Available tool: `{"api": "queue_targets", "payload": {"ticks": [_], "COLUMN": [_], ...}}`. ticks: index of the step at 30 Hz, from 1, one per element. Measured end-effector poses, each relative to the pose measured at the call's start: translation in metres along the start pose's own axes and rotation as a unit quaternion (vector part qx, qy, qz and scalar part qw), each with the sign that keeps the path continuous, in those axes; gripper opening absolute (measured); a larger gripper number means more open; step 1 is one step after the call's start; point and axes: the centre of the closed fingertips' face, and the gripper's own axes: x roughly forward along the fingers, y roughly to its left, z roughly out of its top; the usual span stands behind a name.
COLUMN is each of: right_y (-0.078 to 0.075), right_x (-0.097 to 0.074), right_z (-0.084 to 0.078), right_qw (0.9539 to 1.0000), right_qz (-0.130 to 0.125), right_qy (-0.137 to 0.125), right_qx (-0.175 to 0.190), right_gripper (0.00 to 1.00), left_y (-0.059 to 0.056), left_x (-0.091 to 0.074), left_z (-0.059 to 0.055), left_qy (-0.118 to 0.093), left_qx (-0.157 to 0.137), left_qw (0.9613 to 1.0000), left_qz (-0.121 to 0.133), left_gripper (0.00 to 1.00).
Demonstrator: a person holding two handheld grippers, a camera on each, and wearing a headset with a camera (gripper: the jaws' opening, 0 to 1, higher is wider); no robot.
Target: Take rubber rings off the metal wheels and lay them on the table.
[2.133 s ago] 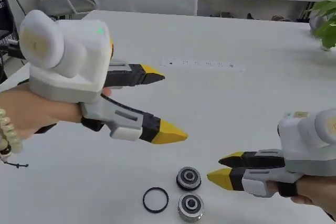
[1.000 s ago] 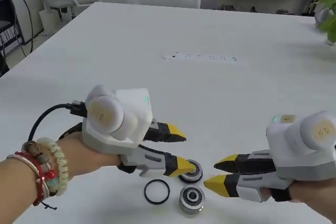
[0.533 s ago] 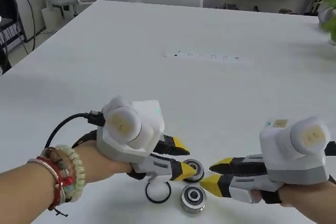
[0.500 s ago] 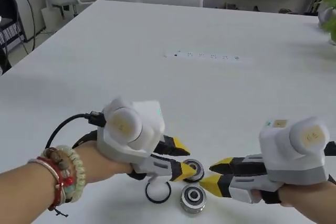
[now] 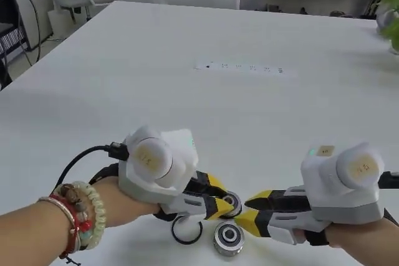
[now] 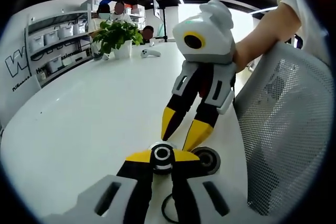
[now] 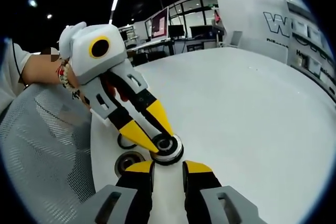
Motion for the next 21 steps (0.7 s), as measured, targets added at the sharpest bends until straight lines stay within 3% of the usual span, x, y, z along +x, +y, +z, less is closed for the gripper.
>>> {"api": "queue_targets", "payload": {"ticks": [5,17,21], "right_y": [0.0003,0.002,0.0032], "right_x": [0.0017,0.0007,0.0014], "right_z": [0.0013,0.0015,0.0027], "right_qw": [1.0,0.9999,0.9999], "right_qz": [-0.001,0.005,0.008], "right_qy": [-0.002,-0.004,-0.006], "right_qx": [-0.007,-0.013,0.005], "right_gripper": [0.17,0.13,0.16], "left_y": [0.0008,0.001,0.0011], "left_x": [-0.0006,-0.0001,0.0003], "left_z": [-0.0011,-0.0016,-0.0017], "left_qy": [-0.014,-0.025,-0.025], "left_qx": [-0.013,-0.022,-0.022], "left_qw": [0.9998,0.9994,0.9994], "left_qz": [0.0,0.006,0.007], "left_gripper": [0.07,0.07,0.07]}}
